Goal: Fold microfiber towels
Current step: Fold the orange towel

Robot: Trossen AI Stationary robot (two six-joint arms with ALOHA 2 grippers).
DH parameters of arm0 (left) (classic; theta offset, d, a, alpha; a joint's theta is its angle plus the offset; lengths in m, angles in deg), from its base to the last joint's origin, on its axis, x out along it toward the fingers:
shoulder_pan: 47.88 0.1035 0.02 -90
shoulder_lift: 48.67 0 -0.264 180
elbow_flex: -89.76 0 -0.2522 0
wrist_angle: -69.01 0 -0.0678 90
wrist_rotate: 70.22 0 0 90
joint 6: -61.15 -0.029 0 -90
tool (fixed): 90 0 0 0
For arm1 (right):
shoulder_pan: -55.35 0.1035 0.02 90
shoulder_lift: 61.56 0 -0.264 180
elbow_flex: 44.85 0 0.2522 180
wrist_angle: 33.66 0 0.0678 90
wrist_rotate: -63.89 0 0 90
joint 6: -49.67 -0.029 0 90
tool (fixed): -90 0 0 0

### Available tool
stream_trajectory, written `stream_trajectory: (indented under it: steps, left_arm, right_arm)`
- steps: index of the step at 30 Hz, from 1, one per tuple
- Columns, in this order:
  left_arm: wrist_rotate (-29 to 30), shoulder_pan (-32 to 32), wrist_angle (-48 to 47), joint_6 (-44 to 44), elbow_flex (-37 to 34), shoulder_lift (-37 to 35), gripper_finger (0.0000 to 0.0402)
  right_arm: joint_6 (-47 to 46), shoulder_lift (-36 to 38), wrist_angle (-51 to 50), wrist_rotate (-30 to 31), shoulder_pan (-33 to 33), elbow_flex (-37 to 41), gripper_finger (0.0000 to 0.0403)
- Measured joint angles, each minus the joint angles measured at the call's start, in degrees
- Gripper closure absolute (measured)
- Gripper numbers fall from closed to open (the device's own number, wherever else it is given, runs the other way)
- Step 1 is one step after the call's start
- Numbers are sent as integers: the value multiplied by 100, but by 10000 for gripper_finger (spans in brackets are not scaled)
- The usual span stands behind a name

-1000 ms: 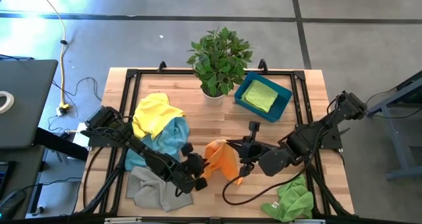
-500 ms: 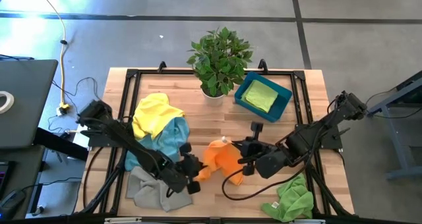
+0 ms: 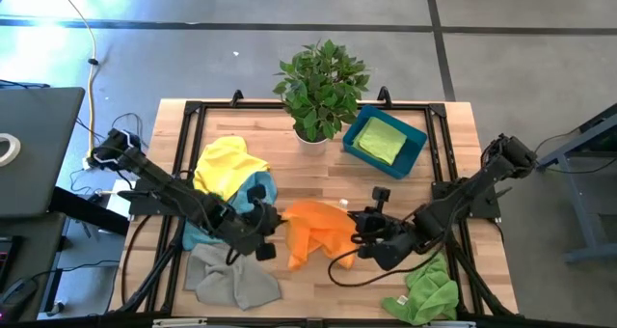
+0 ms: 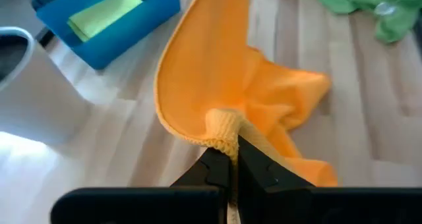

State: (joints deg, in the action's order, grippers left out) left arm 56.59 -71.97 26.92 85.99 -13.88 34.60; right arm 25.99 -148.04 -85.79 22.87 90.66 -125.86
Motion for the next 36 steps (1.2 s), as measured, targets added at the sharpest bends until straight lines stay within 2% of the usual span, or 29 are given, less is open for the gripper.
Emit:
stream_trajectory:
  steps: [6,9,13,18,21,25,28,36]
  left_arm:
    - [-27,586,-759,-946,430,-14,401]
    - [46,839,-1003,-1195,658,-14,401]
    - [114,1089,-1086,-1332,812,-15,401]
    - [-5,1306,-1092,-1598,816,-15,401]
    - [285,1436,-1086,-1972,816,-17,401]
    - [840,1593,-1112,-2647,903,-124,401]
    - [1020,1691,-1184,-2999,1139,-106,401]
    - [1481,1746,-1151,-3991,1915,-111,401]
  right_arm:
    - [274,261,-305,10,-301,36,403]
    - [518,644,29,112,-447,219,403]
    - [945,1395,1202,97,-606,1156,403]
    - [1721,2329,3459,-606,-1043,2584,403]
    - [2139,2717,4121,-854,-1332,2969,403]
    - [2295,3079,3854,-874,-1645,2796,403]
    - [2588,3197,3409,-1253,-1787,2350,403]
    - [2736,3141,1520,-1511,-2113,984,403]
